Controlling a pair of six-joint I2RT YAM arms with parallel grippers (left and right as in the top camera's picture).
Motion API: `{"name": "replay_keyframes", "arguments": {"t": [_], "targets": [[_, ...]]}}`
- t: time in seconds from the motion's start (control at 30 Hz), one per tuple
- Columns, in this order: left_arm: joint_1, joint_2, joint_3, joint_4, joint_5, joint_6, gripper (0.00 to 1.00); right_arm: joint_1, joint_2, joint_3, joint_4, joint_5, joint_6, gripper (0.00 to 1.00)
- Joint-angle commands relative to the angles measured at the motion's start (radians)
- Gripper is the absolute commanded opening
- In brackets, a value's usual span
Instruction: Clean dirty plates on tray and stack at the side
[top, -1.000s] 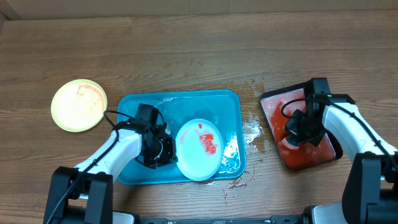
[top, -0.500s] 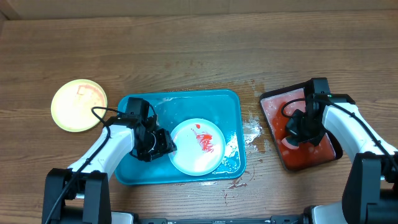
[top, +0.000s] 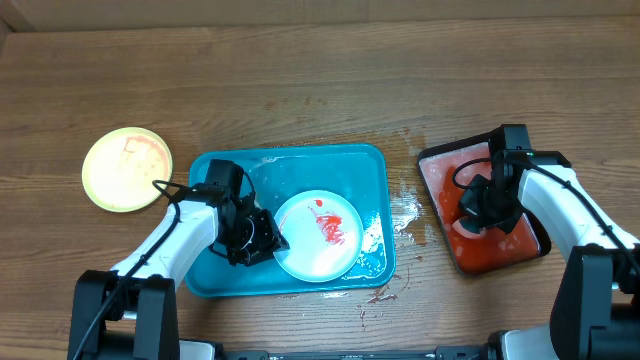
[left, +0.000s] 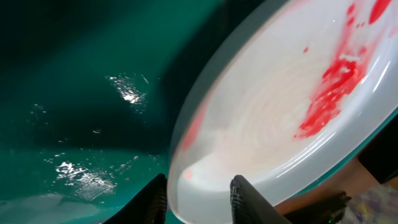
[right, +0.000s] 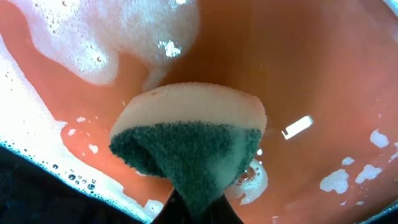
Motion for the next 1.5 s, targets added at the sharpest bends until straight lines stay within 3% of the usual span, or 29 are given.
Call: {"name": "replay_keyframes", "arguments": {"t": [0.0, 0.2, 0.43, 0.5, 0.53, 0.63, 0.73, 0.9, 0.93, 1.03, 1.27, 1.4, 1.47], "targets": [[-0.006, 0.008, 0.006, 0.000, -0.060, -0.061, 0.35, -0.005, 0.000, 0.017, 0.002, 0.008, -0.007, 0.04], [-0.007, 0.020, 0.006, 0.027, -0.114, -0.084, 0.40, -0.005, 0.000, 0.017, 0.003, 0.008, -0.025, 0.04], [-0.007, 0.076, 0.006, 0.088, -0.116, -0.082, 0.27, -0.005, 0.000, 0.017, 0.003, 0.008, -0.025, 0.04], [-0.007, 0.095, 0.006, 0.108, -0.108, -0.074, 0.28, -0.005, 0.000, 0.017, 0.003, 0.008, -0.025, 0.04], [-0.007, 0.101, 0.006, 0.116, -0.105, -0.070, 0.30, -0.005, 0.000, 0.017, 0.003, 0.008, -0.025, 0.04], [-0.007, 0.111, 0.006, 0.132, -0.095, -0.046, 0.62, -0.005, 0.000, 0.017, 0.003, 0.008, -0.026, 0.04], [-0.007, 0.111, 0.006, 0.151, -0.080, -0.013, 0.79, -0.005, 0.000, 0.017, 0.002, 0.008, -0.026, 0.04], [-0.007, 0.111, 0.006, 0.153, -0.079, -0.003, 0.88, -0.005, 0.000, 0.017, 0.002, 0.008, -0.026, 0.04], [-0.007, 0.111, 0.006, 0.153, -0.079, -0.004, 0.79, -0.005, 0.000, 0.017, 0.000, 0.008, -0.026, 0.04], [-0.007, 0.111, 0.006, 0.153, -0.065, 0.023, 0.67, -0.005, 0.000, 0.017, -0.004, 0.008, -0.026, 0.04], [-0.007, 0.113, -0.007, 0.146, -0.056, 0.048, 0.70, -0.005, 0.000, 0.017, -0.006, 0.008, -0.026, 0.04], [-0.007, 0.113, -0.012, 0.145, -0.057, 0.048, 0.57, -0.005, 0.000, 0.017, -0.012, 0.008, -0.029, 0.04], [-0.007, 0.113, -0.013, 0.145, -0.058, 0.048, 0.45, -0.005, 0.000, 0.017, -0.015, 0.008, -0.029, 0.04]]}}
